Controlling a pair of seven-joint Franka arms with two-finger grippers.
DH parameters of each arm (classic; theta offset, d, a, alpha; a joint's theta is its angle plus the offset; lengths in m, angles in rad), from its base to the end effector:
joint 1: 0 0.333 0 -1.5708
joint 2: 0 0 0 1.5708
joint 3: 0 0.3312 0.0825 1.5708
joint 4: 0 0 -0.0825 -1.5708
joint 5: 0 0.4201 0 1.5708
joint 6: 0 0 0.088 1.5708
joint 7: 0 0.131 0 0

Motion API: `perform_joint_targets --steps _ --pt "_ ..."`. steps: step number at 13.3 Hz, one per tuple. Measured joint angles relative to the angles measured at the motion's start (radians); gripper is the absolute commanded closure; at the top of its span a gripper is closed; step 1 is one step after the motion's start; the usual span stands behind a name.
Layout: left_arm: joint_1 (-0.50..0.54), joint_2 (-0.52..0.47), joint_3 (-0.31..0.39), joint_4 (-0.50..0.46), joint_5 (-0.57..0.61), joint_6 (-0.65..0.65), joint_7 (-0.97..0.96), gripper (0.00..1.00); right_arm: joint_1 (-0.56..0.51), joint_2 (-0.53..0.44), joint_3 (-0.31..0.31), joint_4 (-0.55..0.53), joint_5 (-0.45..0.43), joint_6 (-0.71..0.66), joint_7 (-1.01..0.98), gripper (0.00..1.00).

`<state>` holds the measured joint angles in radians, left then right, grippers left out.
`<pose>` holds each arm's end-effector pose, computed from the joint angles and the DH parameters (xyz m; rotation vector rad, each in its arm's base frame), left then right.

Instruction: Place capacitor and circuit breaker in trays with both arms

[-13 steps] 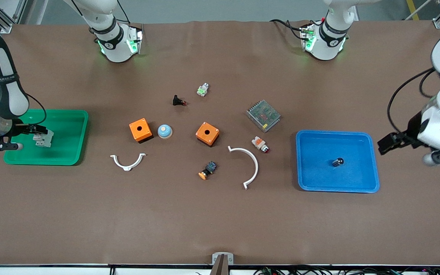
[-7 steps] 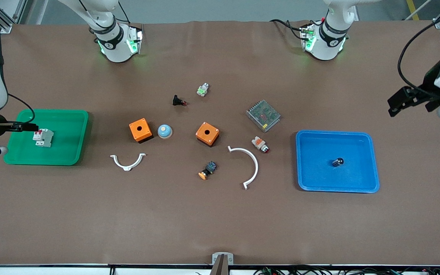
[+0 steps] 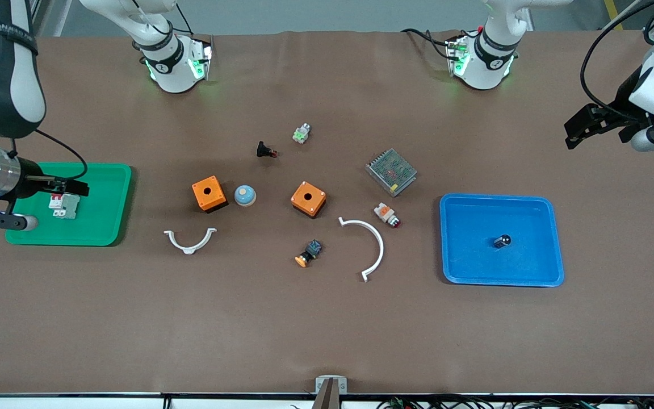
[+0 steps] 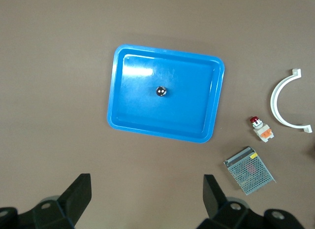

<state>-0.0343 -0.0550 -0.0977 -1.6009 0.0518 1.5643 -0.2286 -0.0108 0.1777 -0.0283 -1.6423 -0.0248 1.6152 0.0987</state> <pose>0.5683 -0.0701 0.6319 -3.0846 -0.1505 -0.0434 0.6262 -0.0267 0.4747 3.0829 -0.2072 -0.3159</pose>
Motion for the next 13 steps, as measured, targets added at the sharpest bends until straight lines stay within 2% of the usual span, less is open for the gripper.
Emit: perform_joint_targets --steps 3,8,13 --pt "0.000 -0.003 0.008 -0.008 -0.001 0.001 0.011 0.00 0.000 -0.030 -0.006 0.022 0.040 0.012 0.003 0.00" --pt "-0.002 -0.003 0.009 -0.008 -0.001 0.011 0.013 0.00 0.000 -0.044 -0.009 0.084 0.041 0.014 0.003 0.00" --pt "-0.004 0.001 0.009 -0.009 -0.001 0.022 0.013 0.00 0.009 -0.132 -0.007 0.041 0.041 0.023 0.003 0.00"
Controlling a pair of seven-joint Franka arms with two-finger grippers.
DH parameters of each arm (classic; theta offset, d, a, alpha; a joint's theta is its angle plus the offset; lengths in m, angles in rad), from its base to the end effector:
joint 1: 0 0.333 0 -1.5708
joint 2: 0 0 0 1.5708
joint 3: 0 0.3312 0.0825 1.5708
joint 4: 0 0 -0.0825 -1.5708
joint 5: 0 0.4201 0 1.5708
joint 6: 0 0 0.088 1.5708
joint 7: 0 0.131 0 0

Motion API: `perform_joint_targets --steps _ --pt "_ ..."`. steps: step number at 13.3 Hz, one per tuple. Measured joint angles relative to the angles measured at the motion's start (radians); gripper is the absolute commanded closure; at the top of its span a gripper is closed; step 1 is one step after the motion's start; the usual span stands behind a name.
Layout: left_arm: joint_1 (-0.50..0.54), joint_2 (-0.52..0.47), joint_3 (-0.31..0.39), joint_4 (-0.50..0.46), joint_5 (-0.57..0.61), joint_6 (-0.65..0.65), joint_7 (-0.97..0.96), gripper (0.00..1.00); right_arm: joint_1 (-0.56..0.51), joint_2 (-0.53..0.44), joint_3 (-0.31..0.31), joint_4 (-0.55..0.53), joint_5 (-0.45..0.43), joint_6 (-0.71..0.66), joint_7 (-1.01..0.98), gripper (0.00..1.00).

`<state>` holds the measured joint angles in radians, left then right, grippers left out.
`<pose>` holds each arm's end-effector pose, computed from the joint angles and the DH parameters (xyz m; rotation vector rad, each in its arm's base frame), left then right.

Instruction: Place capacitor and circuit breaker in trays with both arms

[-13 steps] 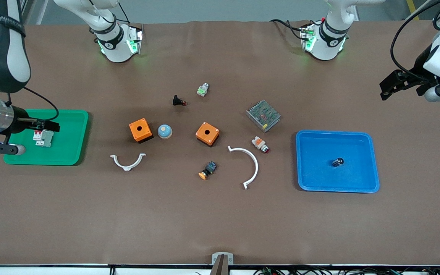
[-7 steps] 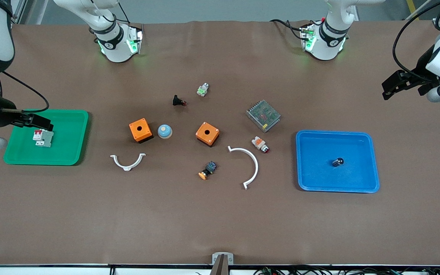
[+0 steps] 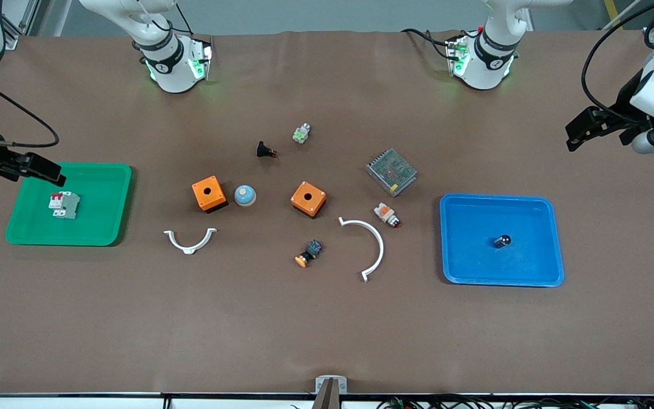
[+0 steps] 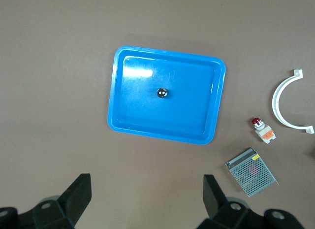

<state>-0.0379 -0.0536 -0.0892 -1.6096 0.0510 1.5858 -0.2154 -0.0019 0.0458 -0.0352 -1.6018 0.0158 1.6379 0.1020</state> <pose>0.5714 -0.0677 0.6286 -3.0881 -0.1365 -0.0598 0.6092 -0.0202 0.5783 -3.1200 0.2191 0.0158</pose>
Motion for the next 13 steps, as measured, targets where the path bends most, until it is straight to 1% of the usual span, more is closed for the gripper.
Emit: perform_joint_targets --steps 2,4,11,13 --pt "0.000 0.002 0.000 0.000 0.000 0.000 0.000 0.00 0.000 -0.053 0.000 -0.076 0.000 0.048 0.000 0.00" --pt "0.000 0.006 0.001 0.000 0.000 0.001 0.000 0.00 0.000 -0.081 0.000 -0.113 0.000 0.062 0.000 0.00" --pt "-0.005 0.026 -0.003 0.007 0.000 0.002 0.005 0.00 0.000 -0.099 -0.002 -0.098 0.000 0.056 0.000 0.00" --pt "-0.005 0.026 -0.004 0.011 0.000 -0.003 0.033 0.00 0.000 -0.099 -0.002 -0.097 0.000 0.056 0.000 0.00"
